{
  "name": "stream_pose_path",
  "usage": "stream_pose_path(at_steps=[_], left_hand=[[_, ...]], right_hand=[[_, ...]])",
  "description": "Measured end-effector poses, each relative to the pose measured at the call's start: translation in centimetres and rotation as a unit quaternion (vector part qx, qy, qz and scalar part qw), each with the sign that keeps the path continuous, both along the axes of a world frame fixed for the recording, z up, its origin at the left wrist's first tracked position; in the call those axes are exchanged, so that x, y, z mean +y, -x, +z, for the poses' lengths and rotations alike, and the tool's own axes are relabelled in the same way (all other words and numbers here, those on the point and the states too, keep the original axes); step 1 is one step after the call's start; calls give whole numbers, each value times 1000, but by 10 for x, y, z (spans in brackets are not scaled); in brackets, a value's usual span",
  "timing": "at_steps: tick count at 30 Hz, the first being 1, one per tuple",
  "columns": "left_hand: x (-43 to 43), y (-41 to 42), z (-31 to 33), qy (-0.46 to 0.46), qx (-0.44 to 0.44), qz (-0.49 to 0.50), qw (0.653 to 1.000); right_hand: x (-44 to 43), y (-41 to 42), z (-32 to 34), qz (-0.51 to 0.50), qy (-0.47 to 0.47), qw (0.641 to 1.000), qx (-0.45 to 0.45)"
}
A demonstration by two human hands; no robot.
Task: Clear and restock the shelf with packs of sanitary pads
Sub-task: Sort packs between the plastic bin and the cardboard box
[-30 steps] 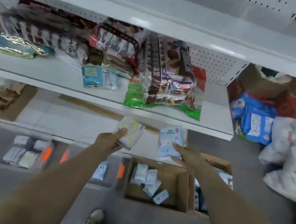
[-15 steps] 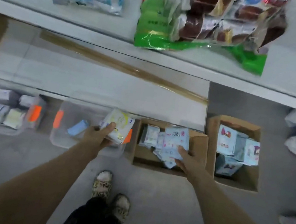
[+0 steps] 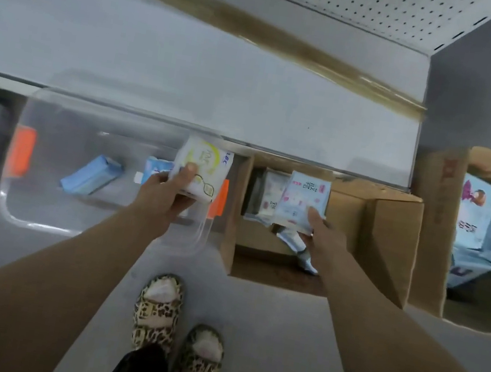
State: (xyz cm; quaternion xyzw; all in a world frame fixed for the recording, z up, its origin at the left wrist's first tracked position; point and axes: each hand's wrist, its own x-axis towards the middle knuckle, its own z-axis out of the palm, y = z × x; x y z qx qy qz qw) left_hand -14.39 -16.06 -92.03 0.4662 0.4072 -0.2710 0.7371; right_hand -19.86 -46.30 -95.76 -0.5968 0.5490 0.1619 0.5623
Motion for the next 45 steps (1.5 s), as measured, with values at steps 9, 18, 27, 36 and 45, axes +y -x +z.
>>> stream_pose_path(at_steps=[9, 18, 27, 36, 45], left_hand=[[-4, -8, -56, 65, -21, 32, 997], [0, -7, -60, 78, -31, 27, 996], [19, 15, -13, 72, -9, 71, 995], [93, 29, 70, -22, -14, 116, 993], [226, 40, 132, -80, -50, 211, 973]], right_hand=[[-36, 1, -73, -14, 95, 994, 46], [-26, -19, -83, 80, 176, 976, 102], [2, -26, -31, 151, 195, 960, 130], [109, -55, 115, 456, 240, 857, 9], [256, -104, 203, 552, 219, 802, -68]])
